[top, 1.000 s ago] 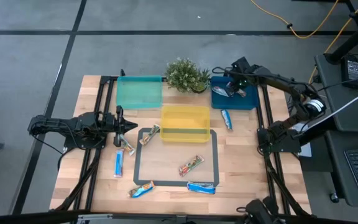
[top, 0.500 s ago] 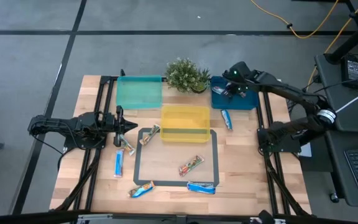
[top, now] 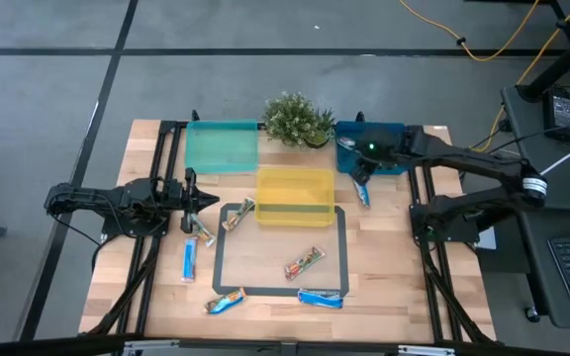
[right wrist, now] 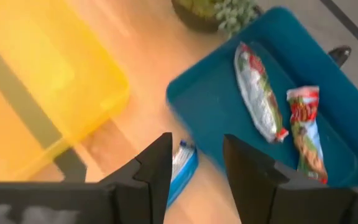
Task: Pick and place Granola Bars by type
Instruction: Put the blue granola bar into the blue bin
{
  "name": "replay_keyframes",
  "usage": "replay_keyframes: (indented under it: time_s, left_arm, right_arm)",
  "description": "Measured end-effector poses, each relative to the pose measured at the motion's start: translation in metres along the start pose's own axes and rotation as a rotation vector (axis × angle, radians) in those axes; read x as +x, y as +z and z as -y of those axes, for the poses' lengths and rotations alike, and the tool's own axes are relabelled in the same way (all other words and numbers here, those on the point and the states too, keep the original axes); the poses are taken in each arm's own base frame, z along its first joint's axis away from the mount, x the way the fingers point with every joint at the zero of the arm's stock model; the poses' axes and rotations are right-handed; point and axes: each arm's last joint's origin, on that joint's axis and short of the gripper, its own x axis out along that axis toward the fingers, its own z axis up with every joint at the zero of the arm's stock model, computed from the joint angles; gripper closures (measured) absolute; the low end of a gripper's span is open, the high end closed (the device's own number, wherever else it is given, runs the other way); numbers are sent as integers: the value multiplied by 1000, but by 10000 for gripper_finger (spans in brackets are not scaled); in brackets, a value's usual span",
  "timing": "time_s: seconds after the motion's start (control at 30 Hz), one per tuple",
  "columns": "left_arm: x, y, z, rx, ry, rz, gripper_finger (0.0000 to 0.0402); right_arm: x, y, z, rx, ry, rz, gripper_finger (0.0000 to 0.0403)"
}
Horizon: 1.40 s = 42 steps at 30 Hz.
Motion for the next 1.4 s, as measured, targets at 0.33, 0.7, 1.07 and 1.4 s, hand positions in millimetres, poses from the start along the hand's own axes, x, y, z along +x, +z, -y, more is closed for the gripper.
replay_keyframes:
  time_s: [0.33, 0.7, 1.07, 1.4]
  left_arm:
    - [0, 0, 0, 0, 0, 0, 391]
    - [0, 0, 0, 0, 0, 0, 389]
    - [0, 0, 0, 0, 0, 0, 389]
    - [0, 0, 0, 0, 0, 0, 393]
  right_arm:
    - [-11, -17, -25, 9, 3, -60, 258]
    - [-14, -24, -34, 25, 16, -91, 258]
    - [-15, -24, -34, 74, 19, -95, 258]
    - [18, -61, -32, 85, -49, -225, 256]
